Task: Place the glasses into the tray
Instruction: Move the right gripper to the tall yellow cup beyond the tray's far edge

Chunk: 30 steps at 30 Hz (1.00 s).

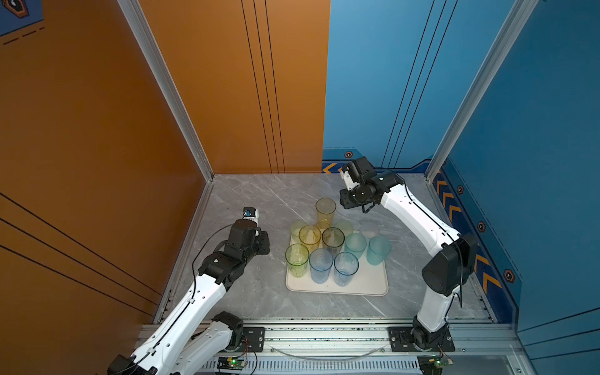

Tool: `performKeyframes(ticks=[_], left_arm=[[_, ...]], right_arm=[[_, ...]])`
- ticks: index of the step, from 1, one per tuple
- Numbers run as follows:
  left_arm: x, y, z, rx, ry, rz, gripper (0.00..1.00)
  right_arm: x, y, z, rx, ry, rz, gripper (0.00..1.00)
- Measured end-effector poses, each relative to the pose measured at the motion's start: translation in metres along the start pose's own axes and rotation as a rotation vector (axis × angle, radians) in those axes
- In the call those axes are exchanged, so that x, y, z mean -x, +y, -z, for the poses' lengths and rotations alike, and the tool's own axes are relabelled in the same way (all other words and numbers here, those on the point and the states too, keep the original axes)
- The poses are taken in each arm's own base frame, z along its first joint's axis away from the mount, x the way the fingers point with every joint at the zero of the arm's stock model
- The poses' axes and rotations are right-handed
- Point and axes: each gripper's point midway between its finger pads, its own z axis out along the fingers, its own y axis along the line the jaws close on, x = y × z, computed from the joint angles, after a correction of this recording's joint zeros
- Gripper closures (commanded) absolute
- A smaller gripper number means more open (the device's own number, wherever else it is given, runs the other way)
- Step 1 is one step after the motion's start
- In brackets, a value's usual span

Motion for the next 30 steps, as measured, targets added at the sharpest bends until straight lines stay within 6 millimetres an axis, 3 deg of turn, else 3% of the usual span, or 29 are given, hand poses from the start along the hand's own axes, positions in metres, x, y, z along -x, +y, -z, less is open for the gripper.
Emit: performKeyframes(ticks=[9, 30], left_arm=[[-0.002, 0.003, -0.001, -0.002, 0.006, 0.015, 0.73], [-0.007, 0.012, -0.005, -0.005, 0.013, 0.048, 0.72]], right_arm=[[0.001, 0.006, -0.032, -0.005, 0.067, 0.015, 0.68], [-0.001, 0.008, -0.078, -0.018, 0.136, 0.017, 0.74]])
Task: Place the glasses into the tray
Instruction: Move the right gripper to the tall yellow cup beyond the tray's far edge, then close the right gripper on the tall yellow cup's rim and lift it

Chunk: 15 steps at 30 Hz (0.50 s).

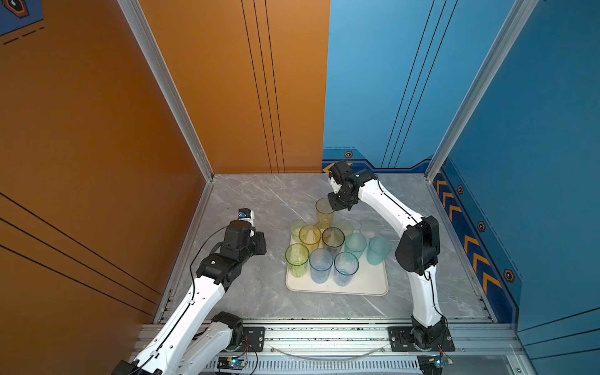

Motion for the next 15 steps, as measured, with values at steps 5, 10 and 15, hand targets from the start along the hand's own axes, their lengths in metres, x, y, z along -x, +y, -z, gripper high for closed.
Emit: performKeyframes(ticks=[5, 10, 15], left_arm=[[0.0, 0.001, -0.001, -0.002, -0.002, 0.004, 0.72], [-0.004, 0.002, -0.002, -0.003, 0.008, 0.007, 0.71], [-0.003, 0.003, -0.002, -0.003, 0.005, 0.012, 0.71]], right_arm=[[0.005, 0.002, -0.003, 0.004, -0.005, -0.001, 0.78], [0.007, 0.003, -0.009, 0.011, -0.001, -0.005, 0.81], [0.007, 0.004, -0.012, 0.017, 0.004, -0.007, 0.87]])
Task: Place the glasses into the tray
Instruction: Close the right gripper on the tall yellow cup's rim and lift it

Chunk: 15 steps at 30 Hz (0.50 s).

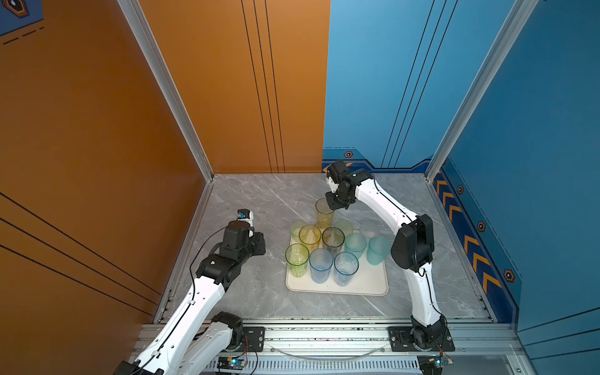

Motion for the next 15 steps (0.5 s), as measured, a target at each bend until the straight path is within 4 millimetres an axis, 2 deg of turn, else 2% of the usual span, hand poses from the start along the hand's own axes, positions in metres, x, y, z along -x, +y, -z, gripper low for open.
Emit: performKeyframes(ticks=[7, 15], left_arm=[[0.0005, 0.0004, 0.0009, -0.003, -0.004, 0.003, 0.71], [-0.001, 0.0006, 0.0003, -0.004, -0.001, 0.003, 0.71]], right_arm=[[0.0028, 0.0004, 0.0018, 0.001, -0.009, -0.009, 0.98], [0.004, -0.004, 0.0011, -0.027, -0.016, -0.009, 1.0]])
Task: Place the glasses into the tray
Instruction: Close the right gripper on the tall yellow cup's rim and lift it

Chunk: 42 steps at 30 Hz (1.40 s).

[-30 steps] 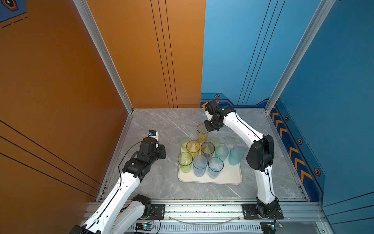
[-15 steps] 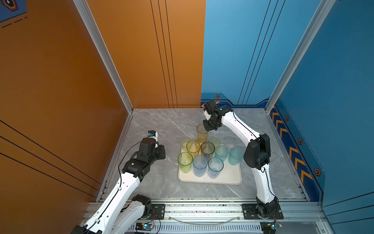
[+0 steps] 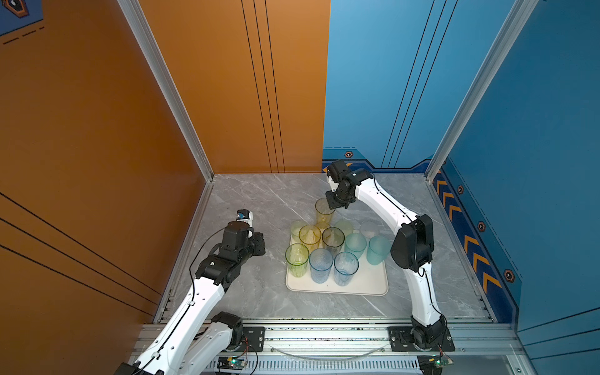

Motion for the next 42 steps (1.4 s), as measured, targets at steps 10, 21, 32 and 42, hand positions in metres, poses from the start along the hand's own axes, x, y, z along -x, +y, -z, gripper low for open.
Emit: performKeyframes(ticks=[10, 21, 32, 42], left_arm=[[-0.001, -0.002, -0.001, -0.014, 0.007, 0.0, 0.72], [-0.003, -0.002, -0.003, -0.013, 0.018, 0.0, 0.72], [-0.004, -0.001, -0.002, -0.009, 0.022, 0.0, 0.72], [0.016, -0.004, 0.009, -0.003, -0.01, -0.016, 0.72]], right_arm=[[-0.007, -0.012, 0.023, -0.024, -0.094, -0.026, 1.0], [-0.004, -0.048, 0.13, -0.022, -0.399, -0.129, 1.0], [-0.067, -0.077, 0.283, -0.037, -0.708, -0.187, 1.0], [-0.167, -0.098, 0.303, -0.105, -0.552, -0.198, 1.0]])
